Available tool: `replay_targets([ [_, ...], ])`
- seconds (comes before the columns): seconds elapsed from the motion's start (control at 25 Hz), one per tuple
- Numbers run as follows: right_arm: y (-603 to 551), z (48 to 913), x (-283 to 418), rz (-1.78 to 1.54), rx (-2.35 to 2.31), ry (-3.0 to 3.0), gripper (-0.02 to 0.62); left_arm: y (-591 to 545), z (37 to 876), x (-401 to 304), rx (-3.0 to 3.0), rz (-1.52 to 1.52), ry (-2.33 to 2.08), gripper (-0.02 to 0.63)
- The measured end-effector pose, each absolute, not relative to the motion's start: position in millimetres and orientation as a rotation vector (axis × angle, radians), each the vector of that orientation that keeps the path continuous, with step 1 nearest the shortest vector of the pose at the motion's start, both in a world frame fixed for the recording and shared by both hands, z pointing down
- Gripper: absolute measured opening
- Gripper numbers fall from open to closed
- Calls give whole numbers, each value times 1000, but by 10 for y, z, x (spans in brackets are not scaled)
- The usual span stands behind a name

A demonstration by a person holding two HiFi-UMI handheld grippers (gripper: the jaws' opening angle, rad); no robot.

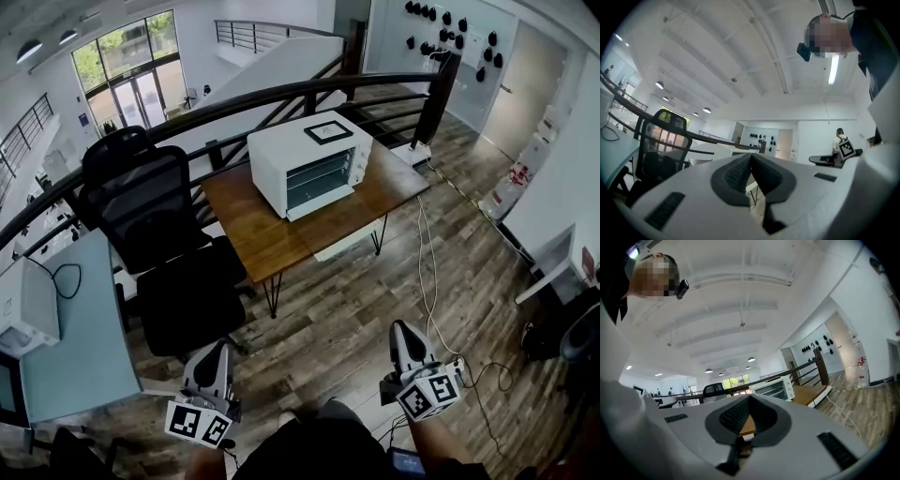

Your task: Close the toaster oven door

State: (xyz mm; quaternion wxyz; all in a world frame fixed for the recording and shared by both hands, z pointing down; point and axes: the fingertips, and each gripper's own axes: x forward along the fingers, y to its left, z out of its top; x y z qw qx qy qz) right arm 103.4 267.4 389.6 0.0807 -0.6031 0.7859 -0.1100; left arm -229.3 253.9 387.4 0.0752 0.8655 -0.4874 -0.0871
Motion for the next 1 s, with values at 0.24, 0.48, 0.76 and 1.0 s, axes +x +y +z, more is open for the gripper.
replay_targets([
  [0.24,2477,4031,1042,-342,-1831,2326,-3,2334,3962,-2300,2594,-238,-1459,9],
  [0.48,1991,4062,1331,-339,-1806,2309,-3,1921,3913,-2034,2605,-226,-1484,9],
  [0.76,1366,4020,1731,-318,-1769,2332,-3,1416,3870,-1700,2586,-247,-1528,9],
  [1.0,986,4109,2090,-357,-1745,2344,-3,1080,3924,-1431,2531,-255,-1579,9],
])
